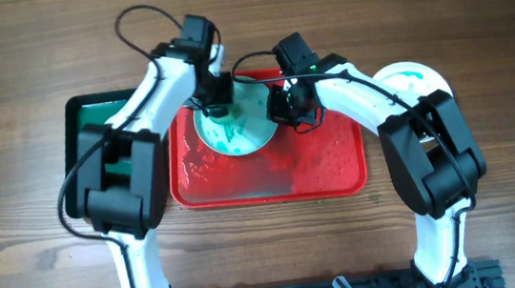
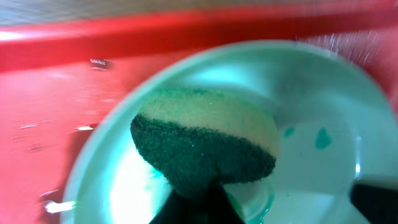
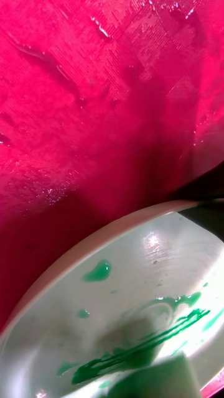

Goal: Clean dirty plates on tray and stack at the side

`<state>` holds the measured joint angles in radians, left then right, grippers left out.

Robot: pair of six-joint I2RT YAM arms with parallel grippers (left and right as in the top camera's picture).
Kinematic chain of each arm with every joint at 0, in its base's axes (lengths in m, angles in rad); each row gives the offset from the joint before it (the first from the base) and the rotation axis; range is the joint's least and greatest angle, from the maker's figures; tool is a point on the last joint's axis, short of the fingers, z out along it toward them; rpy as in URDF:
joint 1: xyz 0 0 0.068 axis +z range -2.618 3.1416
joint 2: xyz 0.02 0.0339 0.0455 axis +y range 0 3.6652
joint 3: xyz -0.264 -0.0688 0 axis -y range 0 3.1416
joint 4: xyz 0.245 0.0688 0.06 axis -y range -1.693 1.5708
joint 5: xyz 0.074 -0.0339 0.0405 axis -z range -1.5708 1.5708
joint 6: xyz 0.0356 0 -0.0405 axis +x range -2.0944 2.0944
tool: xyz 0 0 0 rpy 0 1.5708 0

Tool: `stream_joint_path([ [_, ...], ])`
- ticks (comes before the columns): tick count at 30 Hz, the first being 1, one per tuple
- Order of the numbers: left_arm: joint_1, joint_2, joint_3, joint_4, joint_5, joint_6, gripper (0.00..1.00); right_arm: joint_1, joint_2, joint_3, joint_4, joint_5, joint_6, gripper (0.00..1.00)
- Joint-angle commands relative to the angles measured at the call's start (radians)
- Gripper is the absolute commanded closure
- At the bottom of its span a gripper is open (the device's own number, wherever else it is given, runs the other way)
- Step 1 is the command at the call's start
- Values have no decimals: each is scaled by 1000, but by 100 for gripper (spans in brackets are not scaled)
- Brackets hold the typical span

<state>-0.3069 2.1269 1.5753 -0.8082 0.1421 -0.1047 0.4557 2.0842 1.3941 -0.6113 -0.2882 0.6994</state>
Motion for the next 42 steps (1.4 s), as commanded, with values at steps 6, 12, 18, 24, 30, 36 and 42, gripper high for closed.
stream_joint_path([
  [6, -12, 78, -7, -194, 363, 334, 96, 2, 37, -7, 8, 2, 2, 96],
  [12, -41, 78, -7, 31, 202, 157, 96, 2, 37, -7, 11, -2, -2, 96],
  [18, -28, 78, -7, 95, -436, -174, 96, 2, 37, -7, 11, -2, -10, 96],
  [24, -29, 78, -7, -267, -56, 128, 96, 2, 37, -7, 13, -2, -11, 96],
  [30, -66, 78, -7, -188, 396, 358, 96, 2, 37, -7, 16, -5, -13, 96],
  [36, -81, 78, -7, 55, 336, 328, 96, 2, 37, -7, 21, -5, -15, 96],
  [42, -31, 80, -7, 186, -257, -14, 96, 3, 37, -7, 28, -5, -16, 96],
])
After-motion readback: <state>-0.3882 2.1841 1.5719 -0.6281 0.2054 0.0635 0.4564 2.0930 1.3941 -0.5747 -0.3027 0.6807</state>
